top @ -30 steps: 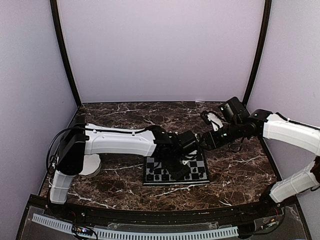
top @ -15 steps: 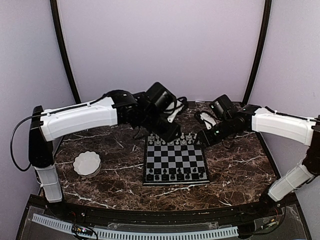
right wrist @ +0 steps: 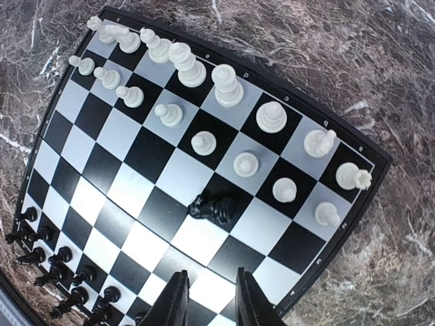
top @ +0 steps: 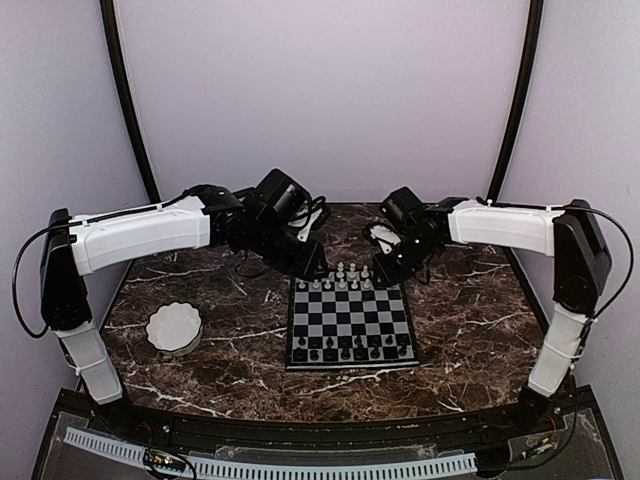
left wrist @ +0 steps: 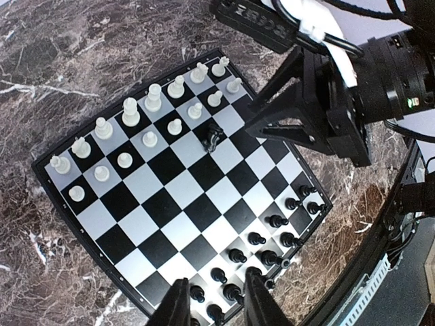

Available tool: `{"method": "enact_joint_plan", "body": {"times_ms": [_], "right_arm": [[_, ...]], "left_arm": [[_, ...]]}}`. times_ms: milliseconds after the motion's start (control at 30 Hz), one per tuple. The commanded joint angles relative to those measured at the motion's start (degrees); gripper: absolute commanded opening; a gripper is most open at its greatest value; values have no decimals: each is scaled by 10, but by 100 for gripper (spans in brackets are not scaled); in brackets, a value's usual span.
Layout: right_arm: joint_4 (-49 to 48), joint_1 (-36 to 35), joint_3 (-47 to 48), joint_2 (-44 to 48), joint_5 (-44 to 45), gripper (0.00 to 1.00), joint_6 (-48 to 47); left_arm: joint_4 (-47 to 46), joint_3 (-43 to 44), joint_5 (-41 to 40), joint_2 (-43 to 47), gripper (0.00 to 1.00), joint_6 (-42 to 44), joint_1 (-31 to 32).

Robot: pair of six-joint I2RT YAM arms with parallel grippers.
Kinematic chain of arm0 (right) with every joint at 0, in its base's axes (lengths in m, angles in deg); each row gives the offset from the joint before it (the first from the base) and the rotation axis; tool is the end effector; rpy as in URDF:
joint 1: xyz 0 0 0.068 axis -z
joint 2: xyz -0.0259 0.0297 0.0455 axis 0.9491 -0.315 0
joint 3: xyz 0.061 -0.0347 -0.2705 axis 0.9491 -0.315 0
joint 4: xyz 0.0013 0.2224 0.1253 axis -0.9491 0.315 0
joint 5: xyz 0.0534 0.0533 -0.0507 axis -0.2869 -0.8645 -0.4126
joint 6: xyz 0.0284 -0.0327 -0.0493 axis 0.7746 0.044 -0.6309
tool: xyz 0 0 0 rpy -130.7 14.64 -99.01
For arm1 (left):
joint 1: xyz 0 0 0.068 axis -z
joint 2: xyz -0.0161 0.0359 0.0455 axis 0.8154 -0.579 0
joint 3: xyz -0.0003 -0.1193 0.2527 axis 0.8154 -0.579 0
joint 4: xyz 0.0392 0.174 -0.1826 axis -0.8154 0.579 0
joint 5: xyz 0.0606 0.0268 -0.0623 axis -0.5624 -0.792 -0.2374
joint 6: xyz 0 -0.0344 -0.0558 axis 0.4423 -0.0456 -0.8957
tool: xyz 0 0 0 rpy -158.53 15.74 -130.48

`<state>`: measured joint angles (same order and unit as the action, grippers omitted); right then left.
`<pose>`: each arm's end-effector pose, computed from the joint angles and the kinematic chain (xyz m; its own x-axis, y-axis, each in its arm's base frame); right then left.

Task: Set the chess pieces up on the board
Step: Move the knight on the chessboard.

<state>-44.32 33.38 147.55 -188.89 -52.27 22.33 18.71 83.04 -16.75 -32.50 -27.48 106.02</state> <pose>0.2907 0.2363 0.2217 -0.7932 -0.4228 -0.4384 -0.5340 0.8289 0.1668 0.2507 -0.3227 0.3023 -0.7153 0.2948 -0.6336 0.5984 0.7268 -0.3372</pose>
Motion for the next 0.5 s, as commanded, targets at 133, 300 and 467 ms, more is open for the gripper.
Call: {"method": "enact_joint_plan", "body": {"times_ms": [133, 300, 467], "right_arm": [[19, -1, 64, -69, 4, 22, 11], [26, -1, 86, -97, 9, 22, 13], [33, -1, 112, -123, 19, 22, 13]], "left_arm": [[-14, -12, 39, 17, 29, 1, -9], [-19, -23, 41, 19, 29, 0, -9], [-20, -28, 44, 20, 29, -2, -9]]}}
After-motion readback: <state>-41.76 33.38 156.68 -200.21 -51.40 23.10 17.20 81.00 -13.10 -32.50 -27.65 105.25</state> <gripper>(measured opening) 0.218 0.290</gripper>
